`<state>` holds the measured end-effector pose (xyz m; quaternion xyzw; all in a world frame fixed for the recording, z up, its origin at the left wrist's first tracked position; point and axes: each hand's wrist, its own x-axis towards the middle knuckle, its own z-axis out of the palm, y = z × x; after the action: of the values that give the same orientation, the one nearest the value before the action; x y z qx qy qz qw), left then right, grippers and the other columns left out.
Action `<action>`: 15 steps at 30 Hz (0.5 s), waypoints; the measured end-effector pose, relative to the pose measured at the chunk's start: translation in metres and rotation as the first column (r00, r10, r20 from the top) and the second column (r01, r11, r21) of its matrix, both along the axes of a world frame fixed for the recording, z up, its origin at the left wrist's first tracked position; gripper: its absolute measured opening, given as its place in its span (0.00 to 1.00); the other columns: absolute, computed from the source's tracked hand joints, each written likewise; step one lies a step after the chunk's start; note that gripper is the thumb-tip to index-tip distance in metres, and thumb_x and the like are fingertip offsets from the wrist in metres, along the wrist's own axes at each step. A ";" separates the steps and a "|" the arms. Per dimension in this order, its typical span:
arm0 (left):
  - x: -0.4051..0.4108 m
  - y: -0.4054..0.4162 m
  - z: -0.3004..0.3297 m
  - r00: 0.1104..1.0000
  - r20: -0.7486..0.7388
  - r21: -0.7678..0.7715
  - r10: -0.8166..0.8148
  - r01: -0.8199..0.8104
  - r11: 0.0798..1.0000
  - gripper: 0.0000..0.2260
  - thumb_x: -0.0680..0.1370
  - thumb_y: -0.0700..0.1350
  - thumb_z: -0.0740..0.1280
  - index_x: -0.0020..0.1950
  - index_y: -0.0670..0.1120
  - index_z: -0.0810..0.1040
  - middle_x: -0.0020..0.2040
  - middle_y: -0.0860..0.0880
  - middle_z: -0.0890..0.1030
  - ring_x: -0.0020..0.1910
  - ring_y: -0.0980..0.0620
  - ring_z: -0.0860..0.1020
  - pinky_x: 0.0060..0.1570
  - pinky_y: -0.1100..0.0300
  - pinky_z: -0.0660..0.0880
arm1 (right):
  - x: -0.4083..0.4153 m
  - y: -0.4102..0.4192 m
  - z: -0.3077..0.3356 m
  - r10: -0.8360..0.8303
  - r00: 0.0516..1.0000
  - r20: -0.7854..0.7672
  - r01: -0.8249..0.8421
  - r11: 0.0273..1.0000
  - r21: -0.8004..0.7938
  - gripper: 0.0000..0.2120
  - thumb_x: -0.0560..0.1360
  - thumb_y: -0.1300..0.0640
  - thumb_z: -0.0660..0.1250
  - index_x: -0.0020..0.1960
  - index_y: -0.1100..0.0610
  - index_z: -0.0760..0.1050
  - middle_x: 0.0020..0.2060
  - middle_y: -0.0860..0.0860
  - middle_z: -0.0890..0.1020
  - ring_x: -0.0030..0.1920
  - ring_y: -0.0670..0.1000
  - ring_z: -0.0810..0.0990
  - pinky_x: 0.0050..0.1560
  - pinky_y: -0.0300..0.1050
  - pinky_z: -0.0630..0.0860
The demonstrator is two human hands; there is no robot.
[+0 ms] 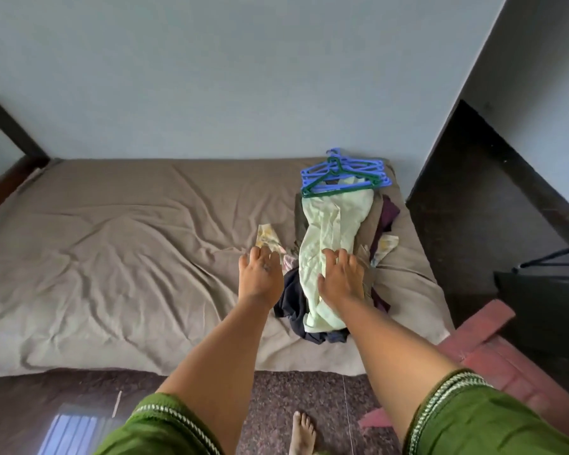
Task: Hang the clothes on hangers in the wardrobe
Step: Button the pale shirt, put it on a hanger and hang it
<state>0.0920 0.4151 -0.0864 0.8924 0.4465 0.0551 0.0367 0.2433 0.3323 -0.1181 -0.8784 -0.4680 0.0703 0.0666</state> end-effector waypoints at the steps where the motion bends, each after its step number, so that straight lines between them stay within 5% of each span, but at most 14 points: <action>1: 0.009 0.009 -0.009 1.000 -0.009 -0.052 0.005 -0.005 0.999 0.14 0.80 0.46 0.57 0.64 0.46 0.73 0.67 0.46 0.71 0.67 0.45 0.65 0.68 0.48 0.60 | 0.005 0.008 -0.009 -0.005 0.999 -0.035 0.003 0.999 -0.045 0.26 0.76 0.51 0.61 0.72 0.49 0.57 0.66 0.53 0.63 0.66 0.56 0.63 0.65 0.53 0.64; 10: 0.067 0.042 -0.095 0.994 -0.097 -0.453 -0.041 -0.007 0.892 0.31 0.80 0.50 0.58 0.79 0.46 0.47 0.75 0.44 0.62 0.73 0.43 0.58 0.69 0.45 0.60 | 0.022 0.029 -0.114 -0.175 0.902 -0.395 -0.005 0.910 -0.415 0.30 0.76 0.62 0.58 0.73 0.41 0.58 0.69 0.56 0.58 0.68 0.58 0.62 0.62 0.50 0.71; 15: 0.080 0.048 -0.120 0.994 -0.084 -0.565 -0.062 0.004 0.825 0.33 0.81 0.49 0.59 0.80 0.47 0.44 0.75 0.45 0.61 0.73 0.43 0.58 0.69 0.44 0.61 | 0.019 0.034 -0.143 -0.257 0.872 -0.417 0.016 0.866 -0.500 0.23 0.79 0.59 0.57 0.73 0.51 0.63 0.69 0.58 0.62 0.68 0.59 0.64 0.65 0.52 0.69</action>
<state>0.1718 0.4628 -0.2061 0.8509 0.4286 -0.1241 0.2774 0.2627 0.3659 -0.2609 -0.8549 -0.3397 0.3903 -0.0373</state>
